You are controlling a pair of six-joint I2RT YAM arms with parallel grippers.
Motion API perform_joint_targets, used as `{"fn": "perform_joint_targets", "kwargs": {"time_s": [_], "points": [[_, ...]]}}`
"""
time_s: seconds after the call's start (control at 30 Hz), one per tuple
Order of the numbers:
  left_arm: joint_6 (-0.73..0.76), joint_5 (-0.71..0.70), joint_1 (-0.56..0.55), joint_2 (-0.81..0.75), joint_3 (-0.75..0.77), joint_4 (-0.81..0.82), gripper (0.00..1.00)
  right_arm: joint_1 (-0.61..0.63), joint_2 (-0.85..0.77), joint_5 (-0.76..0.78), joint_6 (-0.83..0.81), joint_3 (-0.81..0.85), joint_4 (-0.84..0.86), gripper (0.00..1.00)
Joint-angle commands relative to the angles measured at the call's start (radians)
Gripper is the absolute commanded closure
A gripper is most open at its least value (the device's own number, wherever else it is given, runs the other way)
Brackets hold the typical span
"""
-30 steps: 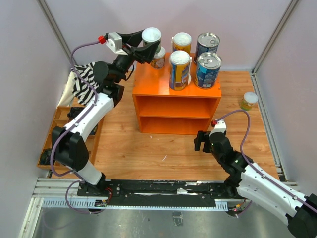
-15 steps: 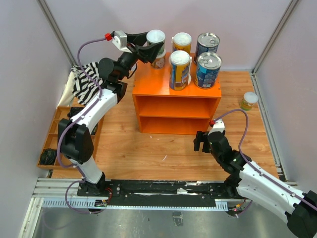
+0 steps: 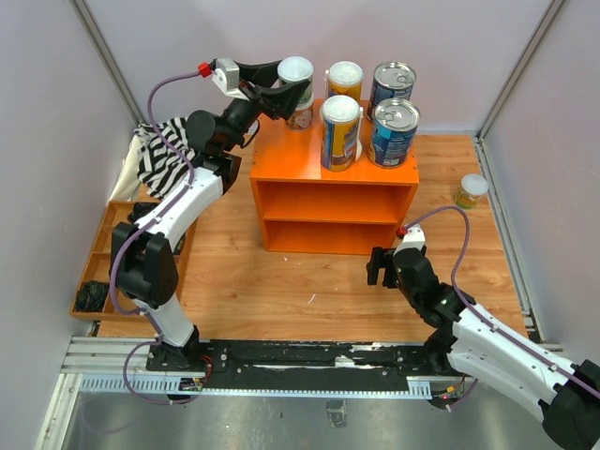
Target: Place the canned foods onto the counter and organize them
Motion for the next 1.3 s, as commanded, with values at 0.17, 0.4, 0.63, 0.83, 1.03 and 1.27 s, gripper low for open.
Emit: {"fn": "perform_joint_targets", "kwargs": {"time_s": [0.17, 0.4, 0.63, 0.83, 1.03, 1.27], "points": [[-0.015, 0.024, 0.009, 0.005, 0.058, 0.047, 0.91, -0.008, -0.012, -0.004, -0.010, 0.038, 0.011, 0.16], [-0.009, 0.014, 0.009, 0.009, 0.059, 0.022, 0.81, -0.008, -0.015, -0.005, -0.010, 0.038, 0.011, 0.16], [-0.005, -0.012, 0.009, 0.000, 0.028, 0.023, 0.44, -0.008, -0.021, -0.006, -0.007, 0.034, 0.008, 0.16], [0.009, -0.019, 0.009, -0.006, 0.027, 0.001, 0.20, -0.008, -0.023, -0.009, -0.003, 0.033, 0.007, 0.16], [0.018, -0.016, 0.009, -0.009, 0.029, -0.015, 0.14, -0.008, -0.025, -0.011, 0.001, 0.032, 0.006, 0.16], [0.038, -0.022, 0.009, -0.005, 0.039, -0.040, 0.08, -0.008, -0.024, -0.013, 0.005, 0.029, 0.008, 0.16]]}}
